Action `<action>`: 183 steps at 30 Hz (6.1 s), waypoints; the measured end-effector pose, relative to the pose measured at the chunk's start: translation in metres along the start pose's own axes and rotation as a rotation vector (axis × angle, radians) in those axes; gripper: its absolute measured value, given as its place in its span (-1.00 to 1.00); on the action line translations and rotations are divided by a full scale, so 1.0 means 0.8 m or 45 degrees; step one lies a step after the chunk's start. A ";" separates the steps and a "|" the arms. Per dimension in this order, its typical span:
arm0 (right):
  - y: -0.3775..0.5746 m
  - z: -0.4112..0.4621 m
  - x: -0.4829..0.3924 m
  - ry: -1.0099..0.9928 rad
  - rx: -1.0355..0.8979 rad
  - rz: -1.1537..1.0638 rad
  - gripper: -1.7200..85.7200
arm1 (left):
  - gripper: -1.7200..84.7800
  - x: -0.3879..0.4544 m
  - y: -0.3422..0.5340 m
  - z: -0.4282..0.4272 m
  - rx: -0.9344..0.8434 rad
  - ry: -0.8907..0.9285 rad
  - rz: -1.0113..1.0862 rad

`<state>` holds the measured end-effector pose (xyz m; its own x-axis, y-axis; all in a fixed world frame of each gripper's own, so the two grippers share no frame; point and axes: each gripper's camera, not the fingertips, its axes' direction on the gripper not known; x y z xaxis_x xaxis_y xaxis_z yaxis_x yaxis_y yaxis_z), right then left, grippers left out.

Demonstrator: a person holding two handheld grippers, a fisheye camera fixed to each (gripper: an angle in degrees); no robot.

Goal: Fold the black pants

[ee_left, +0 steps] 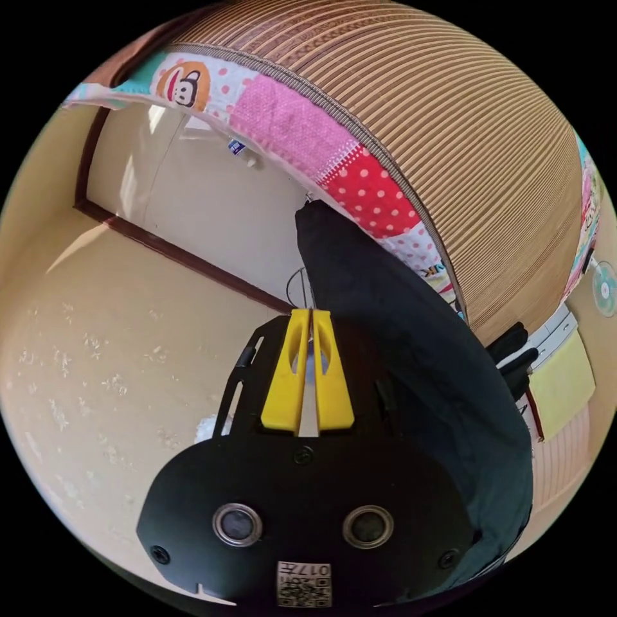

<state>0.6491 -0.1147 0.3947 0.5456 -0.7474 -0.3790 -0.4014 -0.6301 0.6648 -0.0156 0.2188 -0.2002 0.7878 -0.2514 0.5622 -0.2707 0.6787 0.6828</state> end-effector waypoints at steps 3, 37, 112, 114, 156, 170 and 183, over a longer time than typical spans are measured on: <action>-0.029 0.032 0.058 0.005 -0.131 0.092 -0.95 | -0.97 0.042 0.011 0.016 0.031 -0.017 -0.006; -0.285 0.345 0.375 -0.598 -0.546 0.757 -0.77 | -0.97 0.490 0.109 0.191 0.418 -0.100 0.242; -0.045 -0.305 -0.402 -2.399 -0.192 -0.679 -0.92 | -0.56 0.700 0.683 0.249 1.389 0.600 2.423; -0.011 -0.337 -0.424 -2.434 -0.217 -0.701 -0.92 | -0.58 0.686 0.707 0.251 1.469 0.484 2.447; 0.004 -0.440 -0.391 -2.198 0.289 -1.014 -0.89 | -0.86 0.291 0.828 -0.045 1.873 1.375 2.193; 0.004 -0.200 -0.471 -1.728 -0.166 -0.993 -0.89 | -0.86 0.401 0.669 -0.089 1.816 1.254 1.719; 0.102 0.297 -0.657 -1.168 -0.965 -0.956 -0.78 | -0.78 0.646 0.296 -0.242 1.617 0.555 1.104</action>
<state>0.1549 0.1768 0.4953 -0.3356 -0.3429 -0.8774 0.4159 -0.8896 0.1886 0.4344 0.3832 0.1621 0.1880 0.2453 0.9510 -0.7884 -0.5398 0.2951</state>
